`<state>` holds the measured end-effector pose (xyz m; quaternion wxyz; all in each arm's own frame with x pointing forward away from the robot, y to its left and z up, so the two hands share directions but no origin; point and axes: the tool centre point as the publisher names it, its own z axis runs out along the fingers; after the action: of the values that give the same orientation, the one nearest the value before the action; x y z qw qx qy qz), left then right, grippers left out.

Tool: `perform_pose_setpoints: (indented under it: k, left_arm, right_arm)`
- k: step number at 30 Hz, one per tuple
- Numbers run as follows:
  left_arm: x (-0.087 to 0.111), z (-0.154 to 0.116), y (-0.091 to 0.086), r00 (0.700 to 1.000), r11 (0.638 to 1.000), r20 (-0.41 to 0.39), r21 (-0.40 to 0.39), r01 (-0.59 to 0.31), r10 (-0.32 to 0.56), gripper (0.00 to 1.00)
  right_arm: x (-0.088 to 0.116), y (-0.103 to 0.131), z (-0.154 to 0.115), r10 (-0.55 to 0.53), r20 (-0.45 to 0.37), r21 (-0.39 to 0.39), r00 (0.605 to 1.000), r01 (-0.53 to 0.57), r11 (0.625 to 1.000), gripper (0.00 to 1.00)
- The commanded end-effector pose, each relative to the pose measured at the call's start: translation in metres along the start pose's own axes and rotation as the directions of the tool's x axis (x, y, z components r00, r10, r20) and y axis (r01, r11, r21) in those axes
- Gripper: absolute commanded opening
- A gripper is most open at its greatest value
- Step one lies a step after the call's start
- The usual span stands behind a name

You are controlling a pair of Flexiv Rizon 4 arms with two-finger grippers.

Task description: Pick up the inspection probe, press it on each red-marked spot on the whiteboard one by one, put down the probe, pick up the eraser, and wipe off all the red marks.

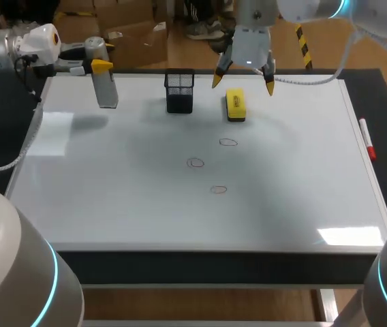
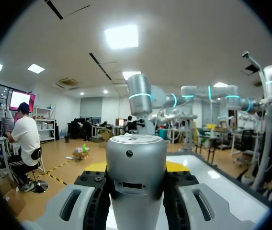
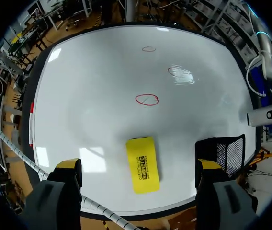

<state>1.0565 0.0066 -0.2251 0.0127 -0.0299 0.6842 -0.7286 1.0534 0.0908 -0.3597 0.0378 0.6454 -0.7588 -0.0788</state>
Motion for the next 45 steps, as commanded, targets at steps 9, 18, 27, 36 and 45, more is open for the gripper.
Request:
perform_pose_setpoints:
  k: [9,18,27,36,45]
  left_arm:
    - [0.000,0.000,-0.001,1.000,1.000,-0.002,-0.001,0.001,-0.001,0.00]
    - [0.000,0.000,-0.001,1.000,1.000,-0.002,-0.001,0.001,-0.001,0.00]
    - [0.000,0.000,-0.001,1.000,1.000,-0.002,-0.001,0.001,-0.001,0.00]
    - [0.000,0.000,-0.001,1.000,1.000,-0.002,-0.001,0.001,-0.001,0.00]
    - [0.000,0.000,-0.001,1.000,1.000,-0.002,-0.001,0.001,-0.001,0.00]
  right_arm:
    - [-0.005,-0.003,0.011,-0.009,-0.010,-0.021,1.000,0.009,1.000,1.00]
    - [-0.010,-0.005,0.032,-0.027,-0.006,-0.001,1.000,0.027,1.000,1.00]
    - [-0.009,-0.010,0.039,-0.024,-0.068,0.035,0.997,0.027,0.999,1.00]
    - [-0.003,-0.015,0.051,0.005,-0.052,0.043,0.999,-0.003,0.999,1.00]
    - [0.002,-0.022,0.053,0.034,-0.054,0.048,0.998,-0.031,0.998,1.00]
